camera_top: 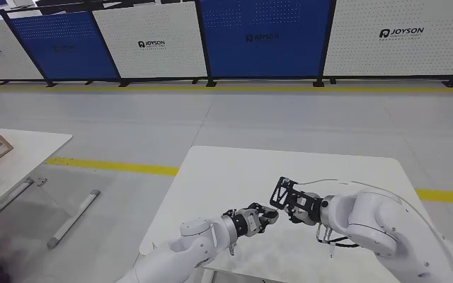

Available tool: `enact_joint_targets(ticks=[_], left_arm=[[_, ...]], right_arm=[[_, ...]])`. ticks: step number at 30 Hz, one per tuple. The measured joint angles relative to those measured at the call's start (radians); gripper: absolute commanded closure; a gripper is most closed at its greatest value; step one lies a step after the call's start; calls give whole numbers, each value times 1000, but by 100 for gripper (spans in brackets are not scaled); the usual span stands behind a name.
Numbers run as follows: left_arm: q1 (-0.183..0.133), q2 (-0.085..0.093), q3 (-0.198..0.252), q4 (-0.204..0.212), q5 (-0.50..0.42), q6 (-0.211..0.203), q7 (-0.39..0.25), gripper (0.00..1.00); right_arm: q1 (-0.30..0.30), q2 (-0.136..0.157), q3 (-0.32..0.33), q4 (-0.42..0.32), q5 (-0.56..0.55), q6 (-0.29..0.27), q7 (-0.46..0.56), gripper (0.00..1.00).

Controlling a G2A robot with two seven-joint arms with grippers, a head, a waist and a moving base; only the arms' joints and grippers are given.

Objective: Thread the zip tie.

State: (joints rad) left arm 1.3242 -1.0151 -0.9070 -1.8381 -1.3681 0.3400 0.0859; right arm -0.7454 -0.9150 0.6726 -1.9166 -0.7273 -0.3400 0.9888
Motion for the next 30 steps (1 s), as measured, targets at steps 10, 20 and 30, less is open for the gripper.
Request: enact_joint_targets(ticks=[10,20,30], left_arm=[[-1,4,-9,-2,-25,0,10,93],[-4,10,-11,-4,-36,0,10,100],[-5,15,-7,-5,-31,0,-3,100]], right_arm=[[0,0,0,0,0,0,0,100],[0,0,0,0,0,0,0,100],[0,0,0,0,0,0,0,100]])
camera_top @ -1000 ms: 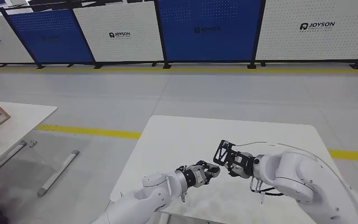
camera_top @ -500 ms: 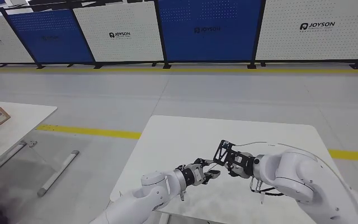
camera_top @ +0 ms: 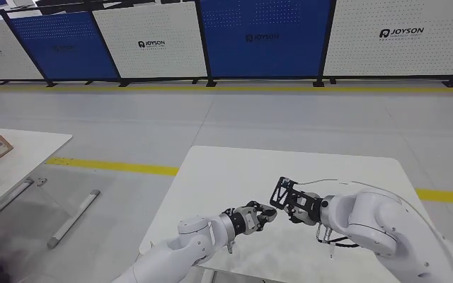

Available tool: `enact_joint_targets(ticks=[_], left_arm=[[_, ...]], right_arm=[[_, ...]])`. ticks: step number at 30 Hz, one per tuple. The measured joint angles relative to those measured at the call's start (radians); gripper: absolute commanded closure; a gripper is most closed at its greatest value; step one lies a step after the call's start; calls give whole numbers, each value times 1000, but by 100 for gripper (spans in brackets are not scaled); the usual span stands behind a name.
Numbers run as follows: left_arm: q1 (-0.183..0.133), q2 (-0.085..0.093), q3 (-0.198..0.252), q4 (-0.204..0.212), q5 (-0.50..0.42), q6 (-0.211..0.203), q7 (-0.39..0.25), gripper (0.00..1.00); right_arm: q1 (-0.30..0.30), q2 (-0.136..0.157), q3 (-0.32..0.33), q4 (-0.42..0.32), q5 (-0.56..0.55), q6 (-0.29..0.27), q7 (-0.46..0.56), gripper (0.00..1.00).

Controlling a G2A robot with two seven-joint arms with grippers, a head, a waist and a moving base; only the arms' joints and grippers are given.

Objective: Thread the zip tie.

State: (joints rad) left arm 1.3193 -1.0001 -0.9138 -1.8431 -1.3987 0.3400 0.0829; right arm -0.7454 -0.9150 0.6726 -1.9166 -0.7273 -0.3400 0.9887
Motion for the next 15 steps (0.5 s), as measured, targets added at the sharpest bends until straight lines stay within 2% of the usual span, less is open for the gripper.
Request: enact_joint_targets(ticks=[3,4,5,6,12,15], left_arm=[[0,0,2,0,1,0,-2,100],[-1,0,3,1,1,0,-3,100],[-1,0,3,1,2,0,-4,100],[-2,0,3,1,3,0,-4,100],[-1,-4,0,4,28,-14,1,100],[-1,-10,9,12,93,-79,20,100]], right_arm=[[-17,0,4,3,-8,1,-22,100],[-23,1,8,1,-7,0,-25,71],[-26,2,12,-2,-3,0,-24,51],[-29,3,16,-4,2,0,-23,0],[-52,14,54,-15,23,0,-36,0],[-72,20,76,-13,29,0,-53,0]])
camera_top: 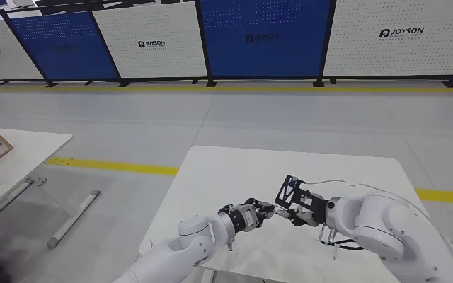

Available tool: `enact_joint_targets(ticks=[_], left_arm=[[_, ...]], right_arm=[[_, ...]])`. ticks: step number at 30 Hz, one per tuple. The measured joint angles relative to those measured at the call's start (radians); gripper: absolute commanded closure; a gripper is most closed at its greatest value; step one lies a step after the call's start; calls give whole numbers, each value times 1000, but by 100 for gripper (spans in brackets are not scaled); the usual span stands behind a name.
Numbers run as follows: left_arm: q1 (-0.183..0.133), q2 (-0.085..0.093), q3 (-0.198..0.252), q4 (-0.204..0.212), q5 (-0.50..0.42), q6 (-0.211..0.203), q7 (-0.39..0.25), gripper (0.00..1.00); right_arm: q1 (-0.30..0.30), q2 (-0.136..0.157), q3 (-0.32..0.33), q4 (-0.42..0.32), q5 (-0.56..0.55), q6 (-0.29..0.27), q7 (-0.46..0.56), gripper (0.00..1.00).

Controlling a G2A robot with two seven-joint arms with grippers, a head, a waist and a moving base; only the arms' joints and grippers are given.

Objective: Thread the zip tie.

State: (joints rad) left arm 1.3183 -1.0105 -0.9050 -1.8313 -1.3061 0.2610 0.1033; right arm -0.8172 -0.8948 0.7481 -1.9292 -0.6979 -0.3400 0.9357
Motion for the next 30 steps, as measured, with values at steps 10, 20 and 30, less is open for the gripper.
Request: enact_joint_targets(ticks=[10,20,30], left_arm=[[18,-13,49,35,358,-221,6,100],[47,-15,70,61,551,-288,25,100],[59,-19,64,73,621,-369,36,100]], right_arm=[[-107,21,150,102,325,0,-78,0],[-120,16,166,176,694,0,-21,0],[-135,3,161,241,815,0,-13,0]])
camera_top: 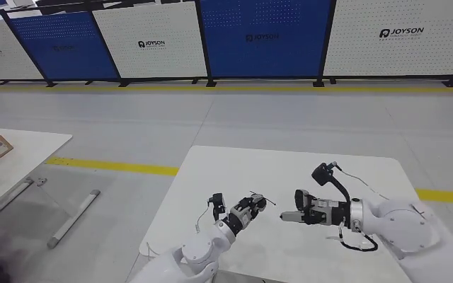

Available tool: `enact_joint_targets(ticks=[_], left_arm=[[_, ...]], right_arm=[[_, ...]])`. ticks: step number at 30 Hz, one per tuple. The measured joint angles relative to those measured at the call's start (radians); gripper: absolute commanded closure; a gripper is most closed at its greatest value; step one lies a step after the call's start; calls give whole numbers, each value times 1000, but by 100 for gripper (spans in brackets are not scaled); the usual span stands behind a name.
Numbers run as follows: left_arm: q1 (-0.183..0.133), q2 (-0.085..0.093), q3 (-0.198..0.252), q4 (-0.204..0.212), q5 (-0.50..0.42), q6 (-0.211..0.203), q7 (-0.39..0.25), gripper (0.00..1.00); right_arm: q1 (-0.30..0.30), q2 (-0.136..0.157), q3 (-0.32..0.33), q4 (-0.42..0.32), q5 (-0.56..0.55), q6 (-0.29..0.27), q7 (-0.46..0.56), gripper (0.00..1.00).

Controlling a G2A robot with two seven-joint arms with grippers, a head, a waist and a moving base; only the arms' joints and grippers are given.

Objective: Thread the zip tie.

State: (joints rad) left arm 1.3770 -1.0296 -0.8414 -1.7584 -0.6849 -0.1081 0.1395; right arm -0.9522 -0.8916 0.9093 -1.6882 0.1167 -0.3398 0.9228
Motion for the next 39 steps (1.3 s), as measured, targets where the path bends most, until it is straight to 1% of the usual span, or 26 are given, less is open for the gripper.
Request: enact_joint_targets(ticks=[1,4,7,9,11,12,20,23,26,29,35,37,39], left_arm=[[7,-1,-2,3,27,-34,-3,100],[30,-2,-8,5,87,-104,-7,100],[52,-3,-16,-3,136,-144,0,100],[63,-4,-19,-8,152,-158,-3,100],[69,-5,-21,-10,153,-163,-6,100],[69,-5,-21,-10,152,-163,-7,100],[69,-5,-22,-10,152,-162,-5,100],[66,-12,-24,-9,155,-163,27,100],[59,-23,-10,3,198,-164,64,100],[52,-33,12,26,262,-169,84,100],[52,-33,13,28,266,-170,85,100],[53,-34,13,25,262,-166,83,100],[58,-37,11,15,248,-157,77,100]], right_arm=[[6,-5,-3,32,55,0,18,0],[22,-24,-17,106,161,0,52,0],[41,-44,-38,175,196,0,79,0],[54,-60,-62,221,218,0,102,0],[71,-74,-87,264,251,0,138,0],[73,-75,-89,268,254,0,142,0],[72,-74,-88,265,253,0,140,0],[57,-79,-95,269,276,0,140,0],[62,-97,-117,328,335,0,167,0],[86,-117,-144,381,330,0,158,0],[85,-116,-143,379,328,0,155,0],[79,-117,-145,366,314,7,150,0],[72,-117,-141,350,306,15,146,0]])
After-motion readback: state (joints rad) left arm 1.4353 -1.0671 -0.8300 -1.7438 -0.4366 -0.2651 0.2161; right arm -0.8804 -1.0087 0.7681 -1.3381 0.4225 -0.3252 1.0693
